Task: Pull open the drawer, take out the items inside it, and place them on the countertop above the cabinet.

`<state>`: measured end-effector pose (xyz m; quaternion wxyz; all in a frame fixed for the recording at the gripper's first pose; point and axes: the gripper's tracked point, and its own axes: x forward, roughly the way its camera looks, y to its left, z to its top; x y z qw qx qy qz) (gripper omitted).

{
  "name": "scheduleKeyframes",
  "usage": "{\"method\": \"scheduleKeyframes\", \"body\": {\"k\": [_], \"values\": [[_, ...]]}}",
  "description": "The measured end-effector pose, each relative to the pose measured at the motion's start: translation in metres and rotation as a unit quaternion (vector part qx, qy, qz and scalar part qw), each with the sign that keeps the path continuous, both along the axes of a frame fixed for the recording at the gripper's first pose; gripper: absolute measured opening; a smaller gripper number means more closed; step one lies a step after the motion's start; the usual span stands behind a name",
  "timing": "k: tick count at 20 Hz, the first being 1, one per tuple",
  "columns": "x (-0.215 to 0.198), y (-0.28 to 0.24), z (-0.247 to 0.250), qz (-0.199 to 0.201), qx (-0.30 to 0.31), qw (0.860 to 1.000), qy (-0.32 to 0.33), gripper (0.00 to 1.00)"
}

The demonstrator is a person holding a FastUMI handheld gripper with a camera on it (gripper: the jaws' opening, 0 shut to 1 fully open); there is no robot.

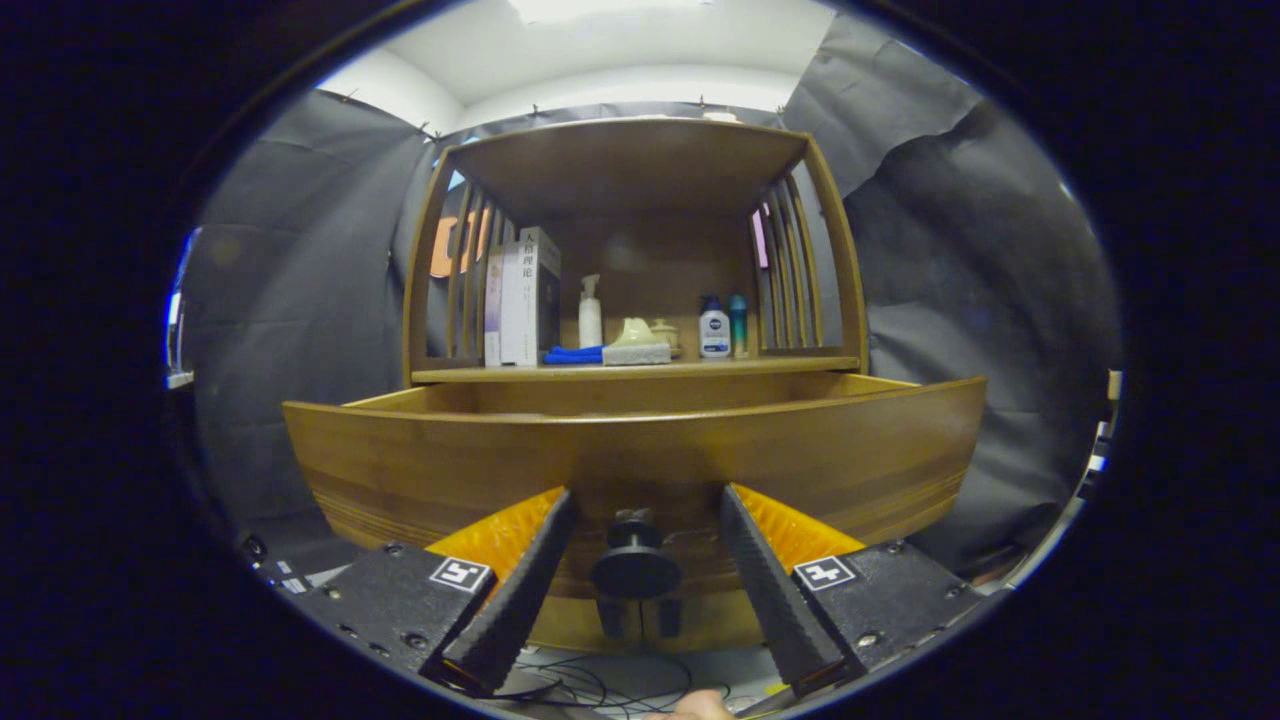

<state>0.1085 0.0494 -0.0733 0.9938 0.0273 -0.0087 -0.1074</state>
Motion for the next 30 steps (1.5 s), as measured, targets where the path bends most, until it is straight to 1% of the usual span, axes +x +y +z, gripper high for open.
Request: {"method": "scheduleKeyframes", "body": {"k": [9,17,19,30], "values": [[0.004,0.001,0.004,0.004,0.005,1.0,0.005,0.95],[0.043,-0.005,0.015,-0.006,-0.002,1.0,0.023,0.96],[0.048,-0.003,0.015,-0.007,0.006,1.0,0.026,0.96],[0.077,-0.009,0.018,-0.011,0.004,1.0,0.028,0.96]]}}
